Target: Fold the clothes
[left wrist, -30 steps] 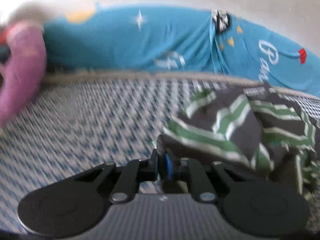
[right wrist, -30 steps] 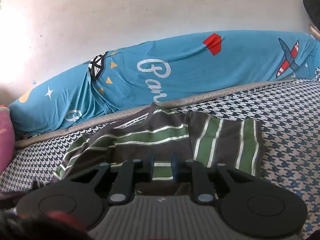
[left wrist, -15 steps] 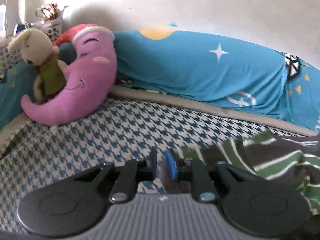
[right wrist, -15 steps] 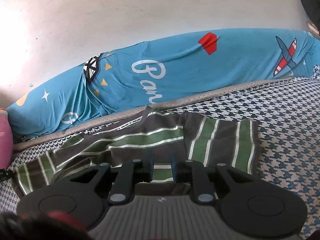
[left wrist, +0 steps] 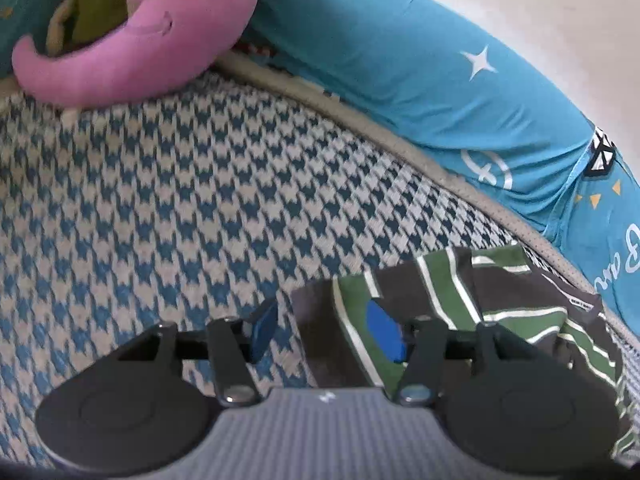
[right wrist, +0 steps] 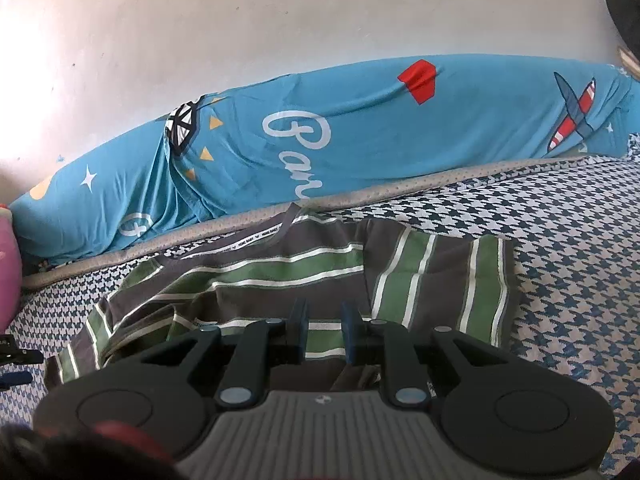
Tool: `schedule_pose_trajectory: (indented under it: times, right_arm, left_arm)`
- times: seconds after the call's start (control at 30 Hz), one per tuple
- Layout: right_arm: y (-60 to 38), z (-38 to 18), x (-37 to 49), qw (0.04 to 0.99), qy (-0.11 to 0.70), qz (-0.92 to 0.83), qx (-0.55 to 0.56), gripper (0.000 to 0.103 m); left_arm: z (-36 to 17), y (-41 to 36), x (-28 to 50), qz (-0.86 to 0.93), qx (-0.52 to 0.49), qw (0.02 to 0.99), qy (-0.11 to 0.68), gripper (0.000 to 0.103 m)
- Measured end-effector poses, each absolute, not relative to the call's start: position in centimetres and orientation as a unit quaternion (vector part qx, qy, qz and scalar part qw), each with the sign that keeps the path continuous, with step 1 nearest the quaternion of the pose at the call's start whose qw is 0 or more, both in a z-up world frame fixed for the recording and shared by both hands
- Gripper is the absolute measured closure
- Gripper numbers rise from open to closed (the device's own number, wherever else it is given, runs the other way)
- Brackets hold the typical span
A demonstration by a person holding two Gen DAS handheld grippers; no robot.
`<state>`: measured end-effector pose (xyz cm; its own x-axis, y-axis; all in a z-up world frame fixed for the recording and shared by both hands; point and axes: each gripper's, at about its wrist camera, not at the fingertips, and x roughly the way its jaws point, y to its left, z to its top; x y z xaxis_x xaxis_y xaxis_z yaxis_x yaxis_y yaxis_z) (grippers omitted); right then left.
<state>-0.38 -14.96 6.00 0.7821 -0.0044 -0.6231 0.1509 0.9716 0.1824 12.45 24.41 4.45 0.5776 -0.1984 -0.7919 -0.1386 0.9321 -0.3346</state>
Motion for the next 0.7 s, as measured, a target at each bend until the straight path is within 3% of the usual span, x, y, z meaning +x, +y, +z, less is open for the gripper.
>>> schedule_pose_trajectory:
  times: [0.13,0.33,0.4,0.53,0.57,0.7]
  right_arm:
    - [-14.6,5.9,-0.3,0.937,0.329,-0.04,0.107,0.084]
    - [-14.7,5.8,-0.1,0.937,0.331,-0.042,0.104,0.084]
    - [-14.8,5.8,0.0,0.937,0.331,-0.043,0.105,0.084]
    - [-15.1,5.9,0.2,0.937,0.33,-0.041,0.108,0.085]
    - [-15.3,6.0,0.2,0.937,0.328,-0.042,0.108,0.084]
    - [-16.0,6.1,0.6,0.937,0.327,-0.05,0.114,0.084]
  left_arm:
    - [3.4,23.8,12.5,-0.029,-0.19,0.862,0.469,0.034]
    - [2.7,21.6,13.1,-0.039,-0.146,0.877,0.457,0.034]
    - [2.8,20.7,13.2,-0.049,-0.125,0.881,0.453,0.044]
    - [3.0,18.8,13.3,-0.066,-0.082,0.891,0.442,0.087]
    - [3.1,18.3,13.3,-0.072,-0.069,0.894,0.437,0.093]
    - [3.9,17.2,13.3,-0.054,-0.021,0.913,0.403,0.095]
